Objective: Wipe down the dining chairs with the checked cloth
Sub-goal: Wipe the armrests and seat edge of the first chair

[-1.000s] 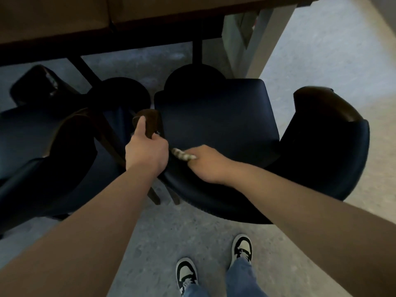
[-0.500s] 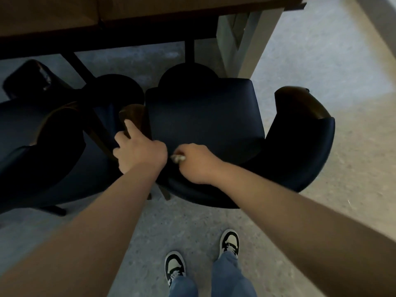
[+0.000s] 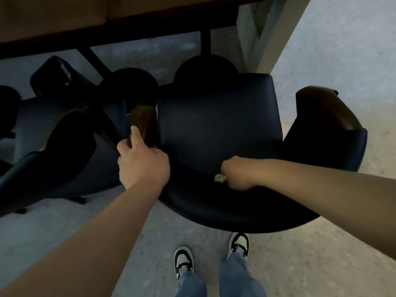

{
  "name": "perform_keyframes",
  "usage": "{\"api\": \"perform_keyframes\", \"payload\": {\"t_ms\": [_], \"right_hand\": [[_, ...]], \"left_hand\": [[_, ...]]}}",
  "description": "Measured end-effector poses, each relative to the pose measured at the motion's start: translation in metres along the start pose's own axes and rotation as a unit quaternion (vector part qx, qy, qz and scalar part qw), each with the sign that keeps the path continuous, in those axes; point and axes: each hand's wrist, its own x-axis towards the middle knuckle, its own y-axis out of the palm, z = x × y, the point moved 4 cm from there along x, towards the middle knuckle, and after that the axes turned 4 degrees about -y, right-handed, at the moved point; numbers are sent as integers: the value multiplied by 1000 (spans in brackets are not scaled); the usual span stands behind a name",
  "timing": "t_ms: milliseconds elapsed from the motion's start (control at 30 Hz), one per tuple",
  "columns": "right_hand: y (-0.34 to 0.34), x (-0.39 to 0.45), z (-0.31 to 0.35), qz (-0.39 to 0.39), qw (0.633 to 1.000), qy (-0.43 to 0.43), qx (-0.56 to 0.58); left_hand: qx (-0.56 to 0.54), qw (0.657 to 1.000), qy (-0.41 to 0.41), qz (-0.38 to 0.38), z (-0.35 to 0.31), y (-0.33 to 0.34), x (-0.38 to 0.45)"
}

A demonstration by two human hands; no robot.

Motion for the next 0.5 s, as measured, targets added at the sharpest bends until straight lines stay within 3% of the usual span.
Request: {"api": "perform_keyframes", "payload": {"t_ms": [133, 267, 333, 400, 500], "right_hand": [[-5, 64, 27, -57, 989, 4, 138], [-18, 104, 50, -187, 901, 3, 390], [-19, 111, 56, -187, 881, -13, 435], [-13, 109, 55, -141, 912, -26, 383], [-1, 90, 28, -36, 984, -21, 175]], "left_hand": [[13, 1000, -12, -10, -1, 0, 0], [19, 1000, -12, -14, -2, 1, 0], [18, 1000, -12, -15, -2, 1, 1], [20, 1000, -11, -16, -2, 1, 1], [23, 1000, -7, -18, -2, 0, 1]]}}
